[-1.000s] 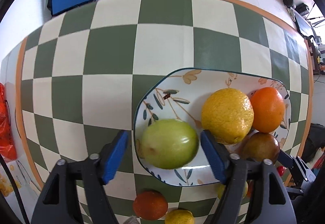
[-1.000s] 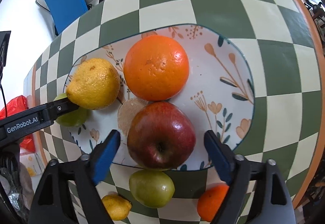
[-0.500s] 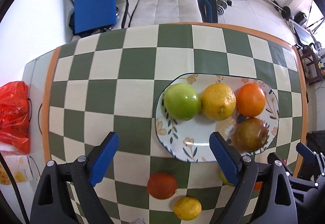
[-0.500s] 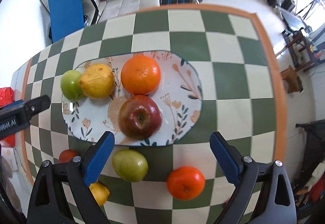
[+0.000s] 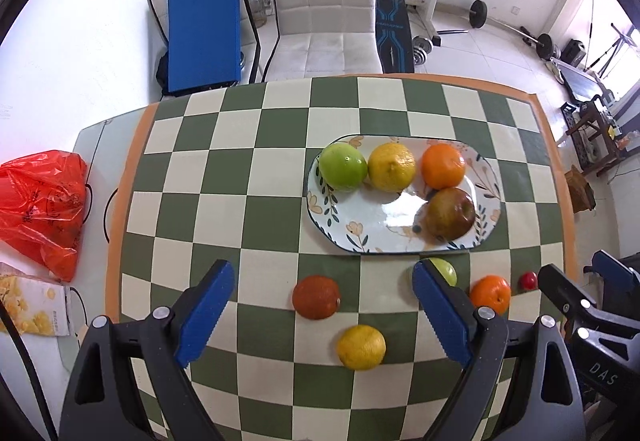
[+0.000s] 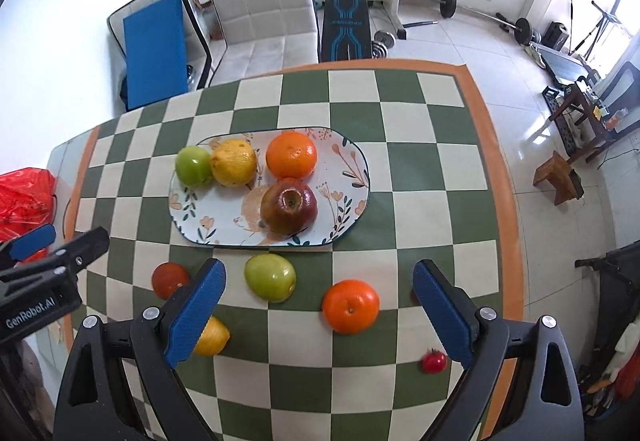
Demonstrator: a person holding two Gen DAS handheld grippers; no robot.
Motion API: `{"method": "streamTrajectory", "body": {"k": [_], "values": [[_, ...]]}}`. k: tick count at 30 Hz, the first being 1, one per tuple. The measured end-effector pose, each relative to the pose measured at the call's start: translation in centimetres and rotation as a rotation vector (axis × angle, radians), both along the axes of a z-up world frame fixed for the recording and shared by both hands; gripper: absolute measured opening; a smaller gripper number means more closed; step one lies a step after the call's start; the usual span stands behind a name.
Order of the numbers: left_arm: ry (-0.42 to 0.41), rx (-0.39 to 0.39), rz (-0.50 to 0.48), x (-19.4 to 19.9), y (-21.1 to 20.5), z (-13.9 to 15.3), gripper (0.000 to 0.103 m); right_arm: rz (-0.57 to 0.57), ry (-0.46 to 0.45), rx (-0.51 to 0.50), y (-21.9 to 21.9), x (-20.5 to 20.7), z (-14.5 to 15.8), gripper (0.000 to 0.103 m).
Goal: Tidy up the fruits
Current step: 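Open both tools and lift them away from the plate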
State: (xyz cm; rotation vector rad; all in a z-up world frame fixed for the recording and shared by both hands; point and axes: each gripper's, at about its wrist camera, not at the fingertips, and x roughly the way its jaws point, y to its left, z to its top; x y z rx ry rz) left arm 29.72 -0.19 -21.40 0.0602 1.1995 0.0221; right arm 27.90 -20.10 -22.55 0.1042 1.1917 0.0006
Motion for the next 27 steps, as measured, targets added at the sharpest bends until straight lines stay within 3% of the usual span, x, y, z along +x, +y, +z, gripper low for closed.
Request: {"method": "streamTrajectory", "body": {"k": [14, 27], "values": [[-0.137, -0.026, -0.051, -6.1, -0.7, 7.2, 0.091, -0.022, -0.15, 0.008, -0.6, -7.1, 8.5, 0.097], [-0.166, -0.023, -0.053, -7.9, -0.9, 8.6, 0.091, -0.048, -0.208, 0.038, -1.1, -9.7, 11.6, 0.097]]}}
